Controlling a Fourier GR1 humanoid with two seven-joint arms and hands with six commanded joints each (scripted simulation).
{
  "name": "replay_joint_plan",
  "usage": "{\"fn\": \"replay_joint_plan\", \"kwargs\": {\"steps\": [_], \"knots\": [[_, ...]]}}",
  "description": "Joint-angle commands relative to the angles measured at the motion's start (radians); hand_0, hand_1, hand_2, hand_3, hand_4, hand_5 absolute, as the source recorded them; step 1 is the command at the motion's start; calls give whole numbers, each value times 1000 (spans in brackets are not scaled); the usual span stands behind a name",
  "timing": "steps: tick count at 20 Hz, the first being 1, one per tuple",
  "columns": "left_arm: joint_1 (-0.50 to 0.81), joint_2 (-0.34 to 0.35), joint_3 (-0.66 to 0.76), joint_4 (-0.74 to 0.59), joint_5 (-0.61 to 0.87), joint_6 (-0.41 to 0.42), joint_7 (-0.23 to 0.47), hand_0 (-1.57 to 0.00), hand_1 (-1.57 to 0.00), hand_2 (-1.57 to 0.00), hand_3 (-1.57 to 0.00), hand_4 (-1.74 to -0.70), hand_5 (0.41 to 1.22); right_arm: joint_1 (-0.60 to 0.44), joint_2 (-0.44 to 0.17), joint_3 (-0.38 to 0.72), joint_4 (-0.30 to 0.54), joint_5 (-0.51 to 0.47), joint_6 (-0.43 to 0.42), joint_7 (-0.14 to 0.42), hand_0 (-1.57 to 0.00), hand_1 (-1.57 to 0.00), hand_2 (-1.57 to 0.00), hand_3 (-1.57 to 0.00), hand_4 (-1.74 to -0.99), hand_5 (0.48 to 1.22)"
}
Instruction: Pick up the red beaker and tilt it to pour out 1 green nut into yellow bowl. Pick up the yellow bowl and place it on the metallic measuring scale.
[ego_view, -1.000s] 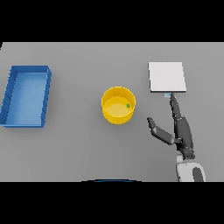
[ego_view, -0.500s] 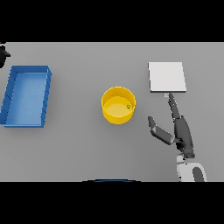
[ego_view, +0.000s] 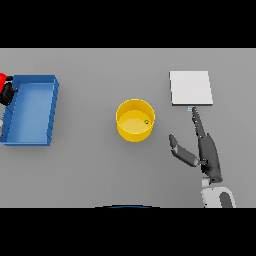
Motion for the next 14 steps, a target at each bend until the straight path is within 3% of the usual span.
{"fn": "replay_joint_plan", "kwargs": {"steps": [1, 2, 3, 4, 5, 6, 7, 9, 11, 14], "knots": [[1, 4, -9, 1, 1, 8, 0, -1571, -1571, -1571, -1546, -1741, 1039, 4, -3, -1, -5, 3, -1, -2, 1, 1, 1, 1, -1203, 663], [2, 11, -29, 16, 5, 5, 1, -1571, -1571, -1571, -1551, -1741, 967, 5, -6, -2, -7, -6, 5, -14, 1, 1, 1, 1, -1205, 664], [2, 19, -44, 13, 10, -11, -8, -1571, -1571, -1571, -1555, -1667, 908, 0, 0, -3, 9, -1, -3, -22, 1, 1, 1, 1, -1202, 667], [4, 37, -62, -5, 23, -36, 0, -1571, -1571, -1571, -1503, -1530, 865, 12, -2, 0, 3, 1, -3, -30, 1, 1, 1, 1, -1197, 664], [21, 47, -67, -38, 45, -72, -7, -1564, -1449, -1432, -1362, -1374, 830, 14, 0, -1, 1, -3, -2, -33, 1, 1, 1, 1, -1192, 663], [20, 60, -68, -49, 73, -120, -10, -1457, -1180, -1187, -1129, -1229, 803, 7, 5, 4, 2, -1, -1, -22, 1, 1, 1, 1, -1188, 663], [31, 75, -66, -67, 101, -163, -6, -1166, -944, -959, -903, -1120, 778, 18, 6, 9, -4, 7, -5, -37, 1, 1, 1, 1, -1187, 664], [20, 96, -71, -72, 129, -235, 2, -746, -604, -613, -577, -968, 740, 20, 9, 12, -10, 11, -8, -24, 1, 1, 1, 1, -1181, 665], [30, 105, -75, -84, 146, -273, -13, -477, -386, -392, -369, -878, 710, 27, -1, 11, -28, 10, -1, -11, 1, 1, 1, 1, -1184, 667], [16, 102, -64, -61, 159, -293, -31, -244, -197, -200, -189, -815, 684, 17, 1, 9, -26, 7, -2, 1, 1, 1, 1, 1, -1187, 666]]}}
